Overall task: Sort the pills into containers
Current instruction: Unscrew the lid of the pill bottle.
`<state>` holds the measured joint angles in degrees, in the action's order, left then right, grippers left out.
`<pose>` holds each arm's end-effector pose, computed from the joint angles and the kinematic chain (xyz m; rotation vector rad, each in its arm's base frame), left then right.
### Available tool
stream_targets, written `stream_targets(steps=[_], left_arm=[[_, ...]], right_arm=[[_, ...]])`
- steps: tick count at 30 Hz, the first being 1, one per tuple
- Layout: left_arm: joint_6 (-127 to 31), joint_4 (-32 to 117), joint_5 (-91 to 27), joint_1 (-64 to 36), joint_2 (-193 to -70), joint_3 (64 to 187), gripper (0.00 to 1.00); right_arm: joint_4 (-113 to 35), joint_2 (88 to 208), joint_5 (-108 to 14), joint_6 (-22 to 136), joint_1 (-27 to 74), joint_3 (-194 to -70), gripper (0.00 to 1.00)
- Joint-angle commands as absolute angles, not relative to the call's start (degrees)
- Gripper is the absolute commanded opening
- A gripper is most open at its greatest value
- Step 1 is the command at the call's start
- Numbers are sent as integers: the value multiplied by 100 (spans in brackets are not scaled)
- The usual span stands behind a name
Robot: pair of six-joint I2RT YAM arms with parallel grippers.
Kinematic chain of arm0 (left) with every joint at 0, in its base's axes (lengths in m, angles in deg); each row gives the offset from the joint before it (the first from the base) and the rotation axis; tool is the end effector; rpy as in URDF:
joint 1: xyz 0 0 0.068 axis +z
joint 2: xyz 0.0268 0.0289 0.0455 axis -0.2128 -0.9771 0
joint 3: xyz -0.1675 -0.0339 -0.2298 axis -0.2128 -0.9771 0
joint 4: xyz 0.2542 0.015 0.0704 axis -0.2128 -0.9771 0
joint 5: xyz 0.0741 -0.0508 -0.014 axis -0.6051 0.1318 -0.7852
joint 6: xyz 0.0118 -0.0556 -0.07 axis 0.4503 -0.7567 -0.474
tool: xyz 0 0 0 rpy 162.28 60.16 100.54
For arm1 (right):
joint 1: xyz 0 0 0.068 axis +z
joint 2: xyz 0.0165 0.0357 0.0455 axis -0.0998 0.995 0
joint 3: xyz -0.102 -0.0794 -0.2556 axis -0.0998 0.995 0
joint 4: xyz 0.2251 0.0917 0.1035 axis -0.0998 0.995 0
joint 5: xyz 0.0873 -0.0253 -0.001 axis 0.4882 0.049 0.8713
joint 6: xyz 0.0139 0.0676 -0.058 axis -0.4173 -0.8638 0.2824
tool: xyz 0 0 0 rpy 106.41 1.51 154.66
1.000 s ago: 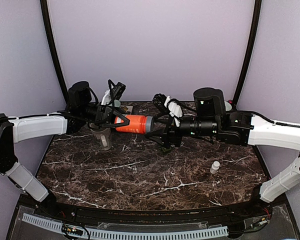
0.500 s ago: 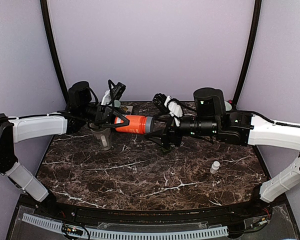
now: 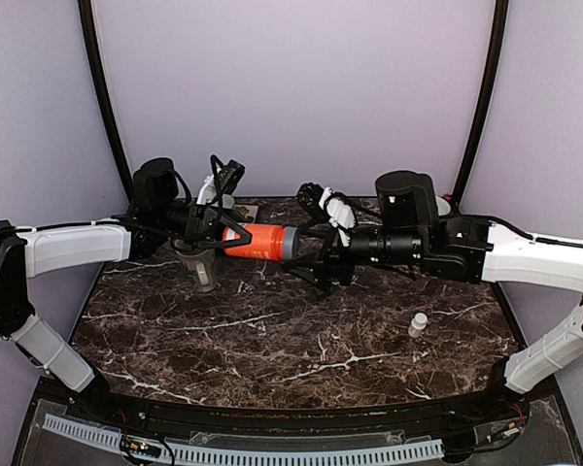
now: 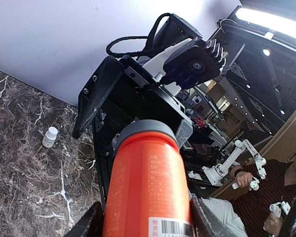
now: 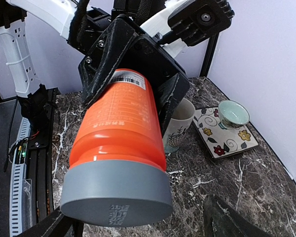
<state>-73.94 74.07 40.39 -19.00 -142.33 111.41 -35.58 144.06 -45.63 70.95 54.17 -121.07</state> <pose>0.2468 -0.2429 0.3329 1.2413 1.4938 -1.8738 0.1697 0.3184 0.3446 -1.1649 1.5454 0.7761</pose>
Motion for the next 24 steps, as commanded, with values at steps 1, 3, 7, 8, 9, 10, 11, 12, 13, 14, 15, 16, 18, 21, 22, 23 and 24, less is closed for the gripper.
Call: stream_targets(steps=[1,3,7,8,9,10,11,12,13,14,15,16,18,21,22,23,24], left_arm=[[-7328,7625,4204,-1936,-14172,11298,0],[-7329,7619,4195,-1943,-14157,11304,0],[-7333,7619,4173,-1941,-14159,11312,0],[-7335,7619,4166,-1944,-14159,11318,0],[-7337,7619,4162,-1943,-14163,11322,0],[-7330,7619,4155,-1943,-14163,11324,0],[-7332,7621,4155,-1944,-14163,11336,0],[-7333,7618,4167,-1944,-14170,11337,0],[-7337,7619,4161,-1944,-14172,11346,0],[-7341,7619,4163,-1944,-14172,11350,0],[-7340,7619,4164,-1940,-14176,11362,0],[-7340,7619,4166,-1939,-14180,11370,0],[-7341,7619,4168,-1944,-14189,11380,0],[-7338,7618,4181,-1944,-14194,11396,0],[-7331,7619,4180,-1941,-14191,11391,0],[-7333,7619,4181,-1939,-14197,11398,0],[-7330,7612,4185,-1941,-14195,11403,0]], right_arm=[[-3624,14418,-4529,7106,5395,-12214,84],[-3608,14419,-4524,7108,5402,-12214,84],[-3584,14426,-4522,7108,5410,-12214,84],[-3578,14426,-4518,7102,5408,-12214,84],[-3584,14426,-4519,7100,5412,-12214,83],[-3583,14421,-4524,7101,5419,-12214,83],[-3581,14418,-4523,7092,5420,-12214,84],[-3577,14417,-4520,7091,5421,-12214,84],[-3577,14417,-4528,7091,5421,-12214,84],[-3573,14417,-4529,7091,5421,-12214,84],[-3582,14417,-4529,7098,5421,-12214,84],[-3583,14427,-4540,7097,5421,-12214,84],[-3566,14448,-4554,7111,5421,-12214,84],[-3542,14469,-4550,7124,5421,-12212,84],[-3536,14478,-4540,7126,5421,-12214,84],[-3527,14483,-4531,7126,5421,-12214,84],[-3517,14487,-4529,7127,5428,-12214,84]])
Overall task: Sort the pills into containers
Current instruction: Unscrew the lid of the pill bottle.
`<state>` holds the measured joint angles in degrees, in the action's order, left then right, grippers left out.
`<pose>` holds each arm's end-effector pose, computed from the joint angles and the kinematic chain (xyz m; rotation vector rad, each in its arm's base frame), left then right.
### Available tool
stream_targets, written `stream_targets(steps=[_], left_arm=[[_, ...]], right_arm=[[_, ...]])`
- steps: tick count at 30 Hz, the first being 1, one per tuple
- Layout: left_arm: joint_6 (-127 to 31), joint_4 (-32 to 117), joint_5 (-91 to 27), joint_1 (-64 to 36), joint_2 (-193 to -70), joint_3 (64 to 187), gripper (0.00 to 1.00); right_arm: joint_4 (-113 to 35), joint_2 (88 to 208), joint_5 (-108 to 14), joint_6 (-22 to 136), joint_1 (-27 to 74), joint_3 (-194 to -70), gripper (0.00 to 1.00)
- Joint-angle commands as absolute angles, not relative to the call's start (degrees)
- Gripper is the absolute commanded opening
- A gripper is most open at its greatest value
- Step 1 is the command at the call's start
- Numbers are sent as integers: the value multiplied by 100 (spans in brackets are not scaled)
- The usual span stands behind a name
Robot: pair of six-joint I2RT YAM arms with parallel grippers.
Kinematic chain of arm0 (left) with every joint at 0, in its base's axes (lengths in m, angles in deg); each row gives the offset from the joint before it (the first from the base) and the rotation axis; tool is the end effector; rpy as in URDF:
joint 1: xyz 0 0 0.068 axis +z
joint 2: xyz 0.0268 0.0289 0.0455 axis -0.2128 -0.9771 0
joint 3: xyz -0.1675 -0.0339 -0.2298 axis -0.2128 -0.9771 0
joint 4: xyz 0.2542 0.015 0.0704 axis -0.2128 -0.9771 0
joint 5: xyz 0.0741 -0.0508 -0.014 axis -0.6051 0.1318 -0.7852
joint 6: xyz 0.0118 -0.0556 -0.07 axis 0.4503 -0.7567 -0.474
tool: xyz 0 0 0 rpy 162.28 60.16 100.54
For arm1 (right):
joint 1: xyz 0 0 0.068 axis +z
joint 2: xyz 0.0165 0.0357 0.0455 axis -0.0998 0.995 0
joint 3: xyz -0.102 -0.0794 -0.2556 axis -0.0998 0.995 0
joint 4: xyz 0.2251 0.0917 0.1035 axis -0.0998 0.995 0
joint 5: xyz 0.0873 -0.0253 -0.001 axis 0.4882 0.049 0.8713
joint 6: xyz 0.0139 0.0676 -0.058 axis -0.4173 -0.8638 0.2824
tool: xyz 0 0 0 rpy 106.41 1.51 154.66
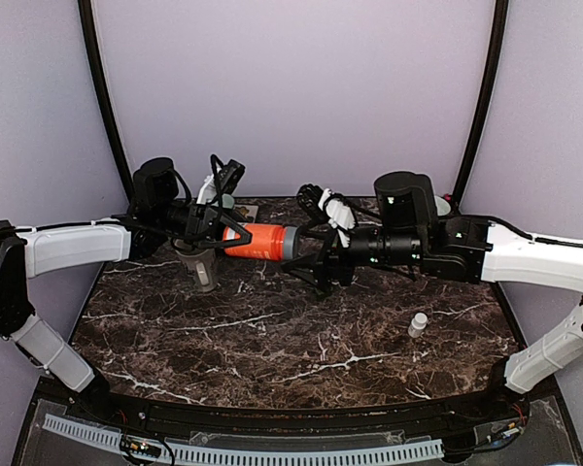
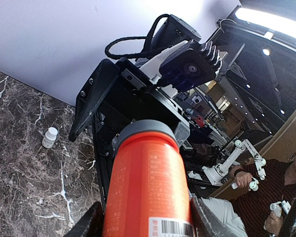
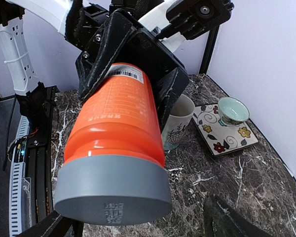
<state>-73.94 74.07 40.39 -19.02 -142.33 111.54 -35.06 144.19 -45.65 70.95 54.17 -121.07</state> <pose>0.2468 -0.2430 0.3337 1.2426 1.4913 -1.8729 0.1698 0.3185 0.3425 -1.1706 1.5556 0.7729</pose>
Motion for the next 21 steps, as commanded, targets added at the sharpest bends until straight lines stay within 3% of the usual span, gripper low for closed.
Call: stream_targets(steps=[1,21], left_arm=[[-7324,7610,4185,-1944,-14198,11404,0],[-7294,7650,4146,-1943,-14240,11391,0]], right_arm=[[-3504,14488,-4522,7127,5430,-12214,84],[-3629,14052,-4532,6022,5460,-11755,84]])
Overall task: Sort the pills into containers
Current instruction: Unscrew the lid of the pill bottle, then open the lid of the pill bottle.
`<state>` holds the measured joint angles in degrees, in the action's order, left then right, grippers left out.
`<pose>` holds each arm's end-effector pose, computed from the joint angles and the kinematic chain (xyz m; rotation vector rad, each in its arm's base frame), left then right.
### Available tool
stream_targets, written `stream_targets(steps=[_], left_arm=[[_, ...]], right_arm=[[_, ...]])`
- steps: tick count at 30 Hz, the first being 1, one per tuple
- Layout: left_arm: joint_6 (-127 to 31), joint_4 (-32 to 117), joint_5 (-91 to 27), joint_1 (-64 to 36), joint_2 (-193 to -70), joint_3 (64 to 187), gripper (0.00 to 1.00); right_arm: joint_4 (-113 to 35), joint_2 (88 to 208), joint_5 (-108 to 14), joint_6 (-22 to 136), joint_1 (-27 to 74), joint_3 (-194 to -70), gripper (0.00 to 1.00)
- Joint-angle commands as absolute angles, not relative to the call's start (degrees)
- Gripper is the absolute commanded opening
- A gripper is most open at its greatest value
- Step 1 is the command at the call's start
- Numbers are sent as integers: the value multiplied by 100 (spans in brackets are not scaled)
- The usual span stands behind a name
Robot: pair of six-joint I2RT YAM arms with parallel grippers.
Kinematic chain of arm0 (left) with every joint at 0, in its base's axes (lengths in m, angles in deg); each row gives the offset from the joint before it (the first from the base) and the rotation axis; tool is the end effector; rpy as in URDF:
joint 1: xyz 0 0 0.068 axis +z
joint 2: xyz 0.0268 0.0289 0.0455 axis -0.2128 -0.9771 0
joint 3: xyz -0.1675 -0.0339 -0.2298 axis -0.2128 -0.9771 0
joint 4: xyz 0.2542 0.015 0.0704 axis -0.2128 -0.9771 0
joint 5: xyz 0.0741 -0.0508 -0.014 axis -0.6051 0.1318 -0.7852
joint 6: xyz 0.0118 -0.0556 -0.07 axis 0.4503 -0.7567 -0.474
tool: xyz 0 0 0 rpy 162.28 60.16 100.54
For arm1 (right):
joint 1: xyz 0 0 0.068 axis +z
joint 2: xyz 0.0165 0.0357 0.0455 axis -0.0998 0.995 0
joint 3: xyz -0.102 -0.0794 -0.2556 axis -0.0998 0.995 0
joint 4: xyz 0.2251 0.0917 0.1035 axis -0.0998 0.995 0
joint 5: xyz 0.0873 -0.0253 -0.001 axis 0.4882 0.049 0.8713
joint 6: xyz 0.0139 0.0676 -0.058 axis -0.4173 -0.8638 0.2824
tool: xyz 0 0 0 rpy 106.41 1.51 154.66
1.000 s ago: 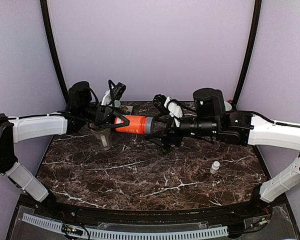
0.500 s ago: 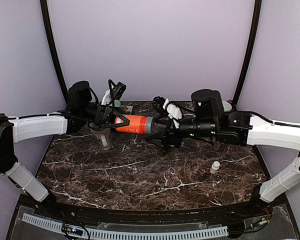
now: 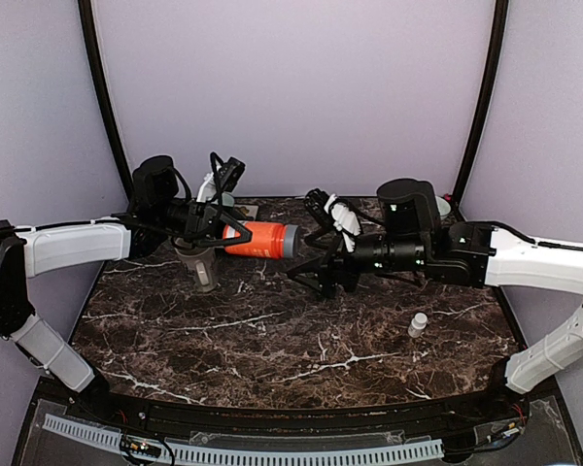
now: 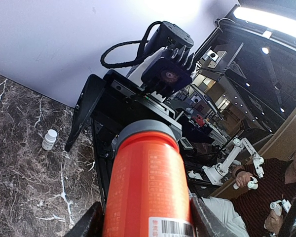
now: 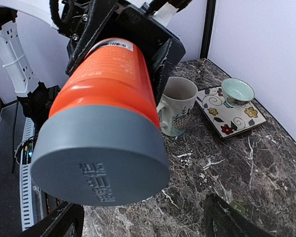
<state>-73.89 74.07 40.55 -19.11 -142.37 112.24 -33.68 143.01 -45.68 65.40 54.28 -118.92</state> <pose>0.2470 -0.2438 0.3375 1.2522 1.4774 -1.8693 0.1655 0.3122 0.3309 -1.1225 1.6587 0.8249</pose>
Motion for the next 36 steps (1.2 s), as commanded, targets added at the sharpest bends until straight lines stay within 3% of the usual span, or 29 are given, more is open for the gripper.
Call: stream_targets(steps=[1,18,27,36], left_arm=[[-7295,7669,4144,-1938,-14235,11385,0],[-7264,7766,4110,-1944,-14251,11334,0],[-7322,7856,4120,-1940,-14234,11311,0],[-7289,7828,4084,-1943,-14208,11302,0]], right_arm=[[-3655,14015,-4525,5901,5464,-11720,84],[-4574,13159,-4052,1728,5304,-10837,83],[-5766,12902,-3888,242,5045,-10220,84],[-6208,13363,-3726,-340,4922,-10498,84]])
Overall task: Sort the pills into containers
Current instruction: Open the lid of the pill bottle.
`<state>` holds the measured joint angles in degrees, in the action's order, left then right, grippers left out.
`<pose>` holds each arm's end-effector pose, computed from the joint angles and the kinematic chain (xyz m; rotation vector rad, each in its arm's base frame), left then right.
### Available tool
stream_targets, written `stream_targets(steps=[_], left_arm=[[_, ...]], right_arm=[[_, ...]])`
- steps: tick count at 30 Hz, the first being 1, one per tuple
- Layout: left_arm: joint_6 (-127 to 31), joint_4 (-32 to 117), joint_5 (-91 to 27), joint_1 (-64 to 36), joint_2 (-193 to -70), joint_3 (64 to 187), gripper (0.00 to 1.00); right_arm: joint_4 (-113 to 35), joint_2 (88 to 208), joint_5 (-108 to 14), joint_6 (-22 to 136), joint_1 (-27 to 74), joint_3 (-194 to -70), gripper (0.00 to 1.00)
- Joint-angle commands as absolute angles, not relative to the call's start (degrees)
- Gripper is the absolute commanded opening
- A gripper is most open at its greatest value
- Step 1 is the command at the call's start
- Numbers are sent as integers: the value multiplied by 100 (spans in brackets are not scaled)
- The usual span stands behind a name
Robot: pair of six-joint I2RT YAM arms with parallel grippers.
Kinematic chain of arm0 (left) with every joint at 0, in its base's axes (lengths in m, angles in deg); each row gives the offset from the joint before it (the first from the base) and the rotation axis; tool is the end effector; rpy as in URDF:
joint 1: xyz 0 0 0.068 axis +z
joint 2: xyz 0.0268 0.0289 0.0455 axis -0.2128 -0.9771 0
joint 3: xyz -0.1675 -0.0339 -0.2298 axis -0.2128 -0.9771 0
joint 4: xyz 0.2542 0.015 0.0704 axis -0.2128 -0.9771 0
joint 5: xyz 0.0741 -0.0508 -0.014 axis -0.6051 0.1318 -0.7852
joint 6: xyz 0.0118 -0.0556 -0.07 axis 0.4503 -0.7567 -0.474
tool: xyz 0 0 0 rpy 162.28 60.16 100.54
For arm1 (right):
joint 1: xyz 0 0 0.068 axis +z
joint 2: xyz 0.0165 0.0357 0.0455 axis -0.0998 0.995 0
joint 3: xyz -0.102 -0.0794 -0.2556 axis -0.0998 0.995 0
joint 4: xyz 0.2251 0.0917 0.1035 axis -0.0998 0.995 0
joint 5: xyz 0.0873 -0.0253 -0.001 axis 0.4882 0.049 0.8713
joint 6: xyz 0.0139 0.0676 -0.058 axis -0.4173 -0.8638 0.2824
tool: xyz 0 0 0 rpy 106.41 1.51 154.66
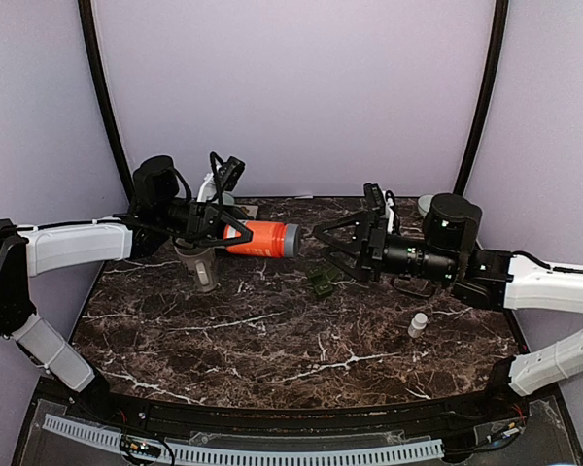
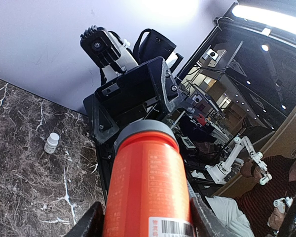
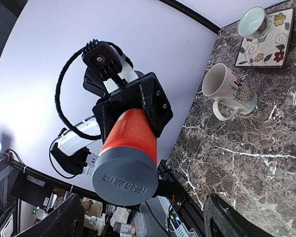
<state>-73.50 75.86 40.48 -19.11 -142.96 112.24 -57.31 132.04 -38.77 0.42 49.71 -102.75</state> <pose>0.2488 -0.2449 0.3369 1.2628 1.4504 -1.8539 0.1568 0.2669 0.3386 -0.1327 1.9263 1.7447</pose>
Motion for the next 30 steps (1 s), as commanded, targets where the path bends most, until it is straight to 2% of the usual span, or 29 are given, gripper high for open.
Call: stream_targets(steps=[1,30], left_arm=[[-7276,7810,4088,-1944,-14206,11307,0],[-7090,7629,4051,-1940,-14238,11348,0]], right_arm=[[-6209,13401,-3709,-363,4916,-10531,84],[-6468,14046,-3281,-665,4885,-11014,85]])
